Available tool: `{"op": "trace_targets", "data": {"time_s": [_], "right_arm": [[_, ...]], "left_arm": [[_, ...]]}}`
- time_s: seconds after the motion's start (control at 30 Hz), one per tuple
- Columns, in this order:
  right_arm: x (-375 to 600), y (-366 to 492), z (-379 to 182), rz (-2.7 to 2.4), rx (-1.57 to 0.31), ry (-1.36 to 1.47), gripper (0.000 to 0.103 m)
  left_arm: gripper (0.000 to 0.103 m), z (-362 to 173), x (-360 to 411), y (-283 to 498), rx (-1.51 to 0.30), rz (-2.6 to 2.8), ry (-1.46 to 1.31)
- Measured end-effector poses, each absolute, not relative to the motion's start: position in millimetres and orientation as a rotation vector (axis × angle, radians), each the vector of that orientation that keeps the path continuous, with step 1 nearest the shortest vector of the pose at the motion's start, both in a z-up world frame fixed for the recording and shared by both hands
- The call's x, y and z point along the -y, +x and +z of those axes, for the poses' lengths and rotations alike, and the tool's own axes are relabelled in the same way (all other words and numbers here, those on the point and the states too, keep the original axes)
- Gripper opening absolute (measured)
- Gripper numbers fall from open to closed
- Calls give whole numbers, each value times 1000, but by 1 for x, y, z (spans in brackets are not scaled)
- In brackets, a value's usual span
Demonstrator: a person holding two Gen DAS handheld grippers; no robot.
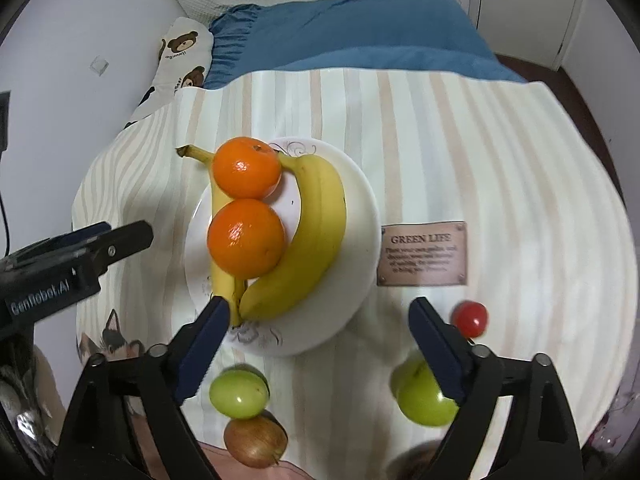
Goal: Organize fruits
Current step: 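Open both tools and lift them away from the plate, then grasp the red apple with the left tool while the right tool grasps the brown fruit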
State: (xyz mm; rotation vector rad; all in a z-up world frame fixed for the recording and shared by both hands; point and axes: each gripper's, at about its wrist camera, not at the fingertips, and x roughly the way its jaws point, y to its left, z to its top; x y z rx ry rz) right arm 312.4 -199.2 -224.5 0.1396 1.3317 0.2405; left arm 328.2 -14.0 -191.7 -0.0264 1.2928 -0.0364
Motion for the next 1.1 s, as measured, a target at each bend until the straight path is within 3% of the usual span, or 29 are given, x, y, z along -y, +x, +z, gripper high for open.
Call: {"op": "trace_targets", "data": {"time_s": [0.13, 0.2, 0.23, 0.5, 1.1], "right_arm": [[202, 293, -197, 228, -1264, 101, 96], [203, 284, -182, 223, -1231, 82, 97], [205, 280, -175, 217, -1211, 73, 97], [221, 241, -122, 204, -1108, 38, 98], [228, 154, -32, 263, -951, 34, 98]], "left_arm": [[66, -182, 17, 304, -1265, -28, -26], [85, -173, 20, 293, -1232, -13, -16], [88, -168, 19, 287, -1213, -4, -10], [94, -112, 21, 242, -1062, 42, 2], [94, -41, 31, 160, -933, 25, -50]]}}
